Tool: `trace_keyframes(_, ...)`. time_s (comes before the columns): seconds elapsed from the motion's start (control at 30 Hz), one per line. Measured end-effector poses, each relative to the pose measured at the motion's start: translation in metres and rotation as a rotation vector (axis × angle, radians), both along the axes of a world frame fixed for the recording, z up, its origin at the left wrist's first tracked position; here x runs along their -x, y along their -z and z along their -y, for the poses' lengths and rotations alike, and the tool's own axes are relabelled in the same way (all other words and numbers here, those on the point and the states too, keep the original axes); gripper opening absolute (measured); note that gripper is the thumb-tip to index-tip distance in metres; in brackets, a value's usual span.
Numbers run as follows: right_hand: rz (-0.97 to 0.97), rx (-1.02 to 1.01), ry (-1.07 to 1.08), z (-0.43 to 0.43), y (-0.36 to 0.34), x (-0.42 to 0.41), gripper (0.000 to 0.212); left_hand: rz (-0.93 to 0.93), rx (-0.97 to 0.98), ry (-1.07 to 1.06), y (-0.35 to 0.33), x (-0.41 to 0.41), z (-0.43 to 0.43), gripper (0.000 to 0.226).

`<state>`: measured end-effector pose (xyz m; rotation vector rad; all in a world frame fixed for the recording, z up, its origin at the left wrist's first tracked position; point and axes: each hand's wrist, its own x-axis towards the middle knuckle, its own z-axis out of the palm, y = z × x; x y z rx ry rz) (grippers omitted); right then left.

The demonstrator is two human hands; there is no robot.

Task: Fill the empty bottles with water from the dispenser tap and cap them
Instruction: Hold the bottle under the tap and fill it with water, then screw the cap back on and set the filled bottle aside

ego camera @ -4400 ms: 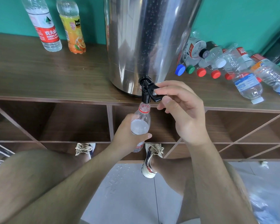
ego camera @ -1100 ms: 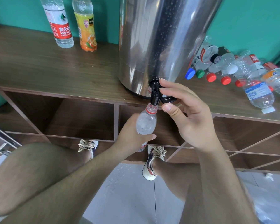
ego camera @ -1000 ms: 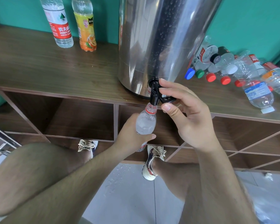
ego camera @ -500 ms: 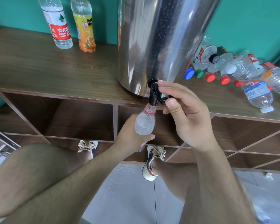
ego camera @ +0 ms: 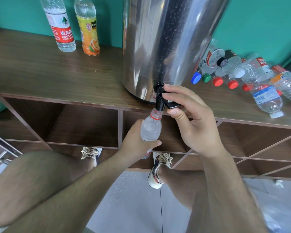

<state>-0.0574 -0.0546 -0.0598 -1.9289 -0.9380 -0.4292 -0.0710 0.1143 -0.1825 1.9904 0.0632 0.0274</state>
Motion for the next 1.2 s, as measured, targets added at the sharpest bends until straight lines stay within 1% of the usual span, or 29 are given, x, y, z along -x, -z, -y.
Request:
trace_keyframes(0.3,0.023,-0.053,0.037,-0.008,-0.007,-0.003,0.020,0.010,0.025,0.010,-0.002,0.002,0.000,0.064)
trace_keyframes(0.37,-0.047,-0.077,0.062,-0.012,-0.013,-0.002,0.017,0.017,0.038,0.013,-0.001,0.002,0.000,0.063)
trace_keyframes(0.43,-0.170,-0.122,0.132,-0.017,-0.021,-0.004,0.015,0.021,0.063,0.013,0.000,0.002,0.000,0.062)
trace_keyframes(0.47,-0.201,-0.132,0.175,-0.018,-0.025,-0.007,0.017,0.020,0.071,0.012,0.001,0.002,0.000,0.062)
trace_keyframes(0.53,-0.217,-0.116,0.205,-0.020,-0.031,-0.011,0.022,0.018,0.069,0.012,0.001,0.003,0.000,0.061)
trace_keyframes(0.63,-0.169,-0.136,0.230,-0.015,-0.033,-0.008,0.021,0.019,0.058,0.017,0.002,0.002,0.001,0.060)
trace_keyframes(0.67,-0.162,-0.169,0.275,-0.011,-0.031,-0.006,0.022,0.021,0.051,0.015,0.001,0.002,0.001,0.061)
trace_keyframes(0.73,-0.198,-0.202,0.452,0.003,-0.027,-0.009,0.019,0.025,0.054,0.013,0.000,0.002,0.001,0.061)
trace_keyframes(0.77,-0.243,-0.159,0.558,0.011,-0.025,-0.014,0.016,0.026,0.069,0.014,-0.001,0.002,0.002,0.061)
trace_keyframes(0.8,-0.307,-0.060,0.654,0.020,-0.022,-0.021,0.014,0.023,0.088,0.016,-0.001,0.003,0.002,0.059)
trace_keyframes(0.83,-0.366,0.074,0.718,0.028,-0.018,-0.030,0.019,0.018,0.105,0.020,-0.001,0.004,0.002,0.058)
trace_keyframes(0.9,-0.455,0.293,0.747,0.038,-0.011,-0.045,0.043,0.008,0.129,0.031,-0.004,0.006,0.002,0.056)
trace_keyframes(0.97,-0.503,0.390,0.732,0.036,-0.008,-0.057,0.062,0.003,0.142,0.042,-0.006,0.006,0.002,0.056)
trace_keyframes(1.03,-0.519,0.453,0.709,0.032,-0.008,-0.067,0.070,0.003,0.144,0.047,-0.008,0.006,0.002,0.057)
trace_keyframes(1.1,-0.519,0.489,0.708,0.029,-0.006,-0.076,0.066,0.002,0.148,0.047,-0.010,0.006,0.001,0.059)
trace_keyframes(1.13,-0.513,0.502,0.709,0.028,-0.004,-0.081,0.060,0.004,0.145,0.048,-0.010,0.006,0.001,0.060)
trace_keyframes(1.2,-0.493,0.523,0.705,0.027,0.001,-0.087,0.042,0.011,0.132,0.049,-0.011,0.006,0.001,0.060)
